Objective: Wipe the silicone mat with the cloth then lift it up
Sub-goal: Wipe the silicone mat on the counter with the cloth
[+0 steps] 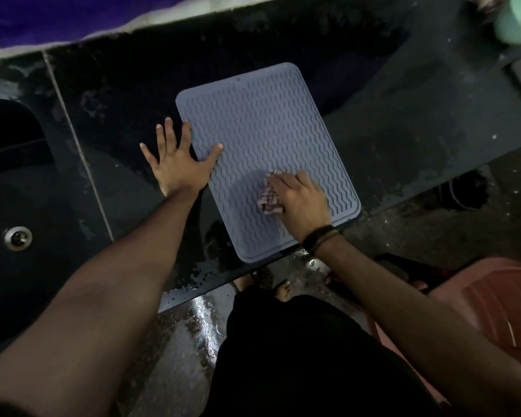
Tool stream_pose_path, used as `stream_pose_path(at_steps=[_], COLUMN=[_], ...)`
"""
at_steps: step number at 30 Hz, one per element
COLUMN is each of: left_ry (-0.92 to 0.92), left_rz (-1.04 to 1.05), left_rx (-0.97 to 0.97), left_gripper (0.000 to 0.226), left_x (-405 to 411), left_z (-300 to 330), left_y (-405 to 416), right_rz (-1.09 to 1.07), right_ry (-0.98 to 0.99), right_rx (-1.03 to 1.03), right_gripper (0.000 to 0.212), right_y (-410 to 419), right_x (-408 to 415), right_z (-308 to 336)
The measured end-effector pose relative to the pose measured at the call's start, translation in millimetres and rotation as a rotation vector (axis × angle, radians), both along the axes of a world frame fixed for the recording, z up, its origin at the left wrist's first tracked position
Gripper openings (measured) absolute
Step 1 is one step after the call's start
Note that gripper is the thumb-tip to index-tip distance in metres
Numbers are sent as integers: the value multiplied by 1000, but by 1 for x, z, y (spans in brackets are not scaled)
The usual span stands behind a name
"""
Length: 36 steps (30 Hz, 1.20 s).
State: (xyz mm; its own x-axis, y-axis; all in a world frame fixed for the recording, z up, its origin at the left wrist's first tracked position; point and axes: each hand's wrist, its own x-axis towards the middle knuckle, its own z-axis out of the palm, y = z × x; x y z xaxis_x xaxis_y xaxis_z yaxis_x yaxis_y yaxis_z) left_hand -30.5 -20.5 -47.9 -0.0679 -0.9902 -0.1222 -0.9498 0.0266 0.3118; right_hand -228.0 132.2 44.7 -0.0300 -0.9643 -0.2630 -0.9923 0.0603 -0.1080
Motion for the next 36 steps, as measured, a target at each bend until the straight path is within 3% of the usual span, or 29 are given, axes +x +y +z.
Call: stream_pose_path(at_steps=[2, 6, 13, 18, 23, 30, 33, 36], left_ry=[-2, -8, -4, -4, -8, -8, -9, -11], left_rz=[1, -1, -7, -2, -5, -6, -8, -4], left_rx=[-1, -3, -3, -4, -6, -6, -7, -8], left_gripper=[100, 100, 98, 100, 101, 101, 102, 101], left_x=[0, -1, 0, 1, 2, 0, 0, 0], left_z=[1, 0, 1, -2, -2, -2, -3, -4], left_y=[0, 1, 0, 0, 0, 0, 1, 0], right_rz=[-2, 32, 136, 159, 223, 267, 314, 245], right_ry=[7, 7, 26, -96, -44, -114, -102, -61], right_rx=[46, -52, 54, -168, 21, 19, 127, 36], right_gripper=[61, 45, 47, 49, 51, 41, 48, 53], right_y=[-5, 36, 87, 64, 33, 79, 81, 63], right_x=[7, -1, -12, 24, 60, 39, 28, 10], right_z=[-11, -21, -4, 6, -12, -7, 1, 11])
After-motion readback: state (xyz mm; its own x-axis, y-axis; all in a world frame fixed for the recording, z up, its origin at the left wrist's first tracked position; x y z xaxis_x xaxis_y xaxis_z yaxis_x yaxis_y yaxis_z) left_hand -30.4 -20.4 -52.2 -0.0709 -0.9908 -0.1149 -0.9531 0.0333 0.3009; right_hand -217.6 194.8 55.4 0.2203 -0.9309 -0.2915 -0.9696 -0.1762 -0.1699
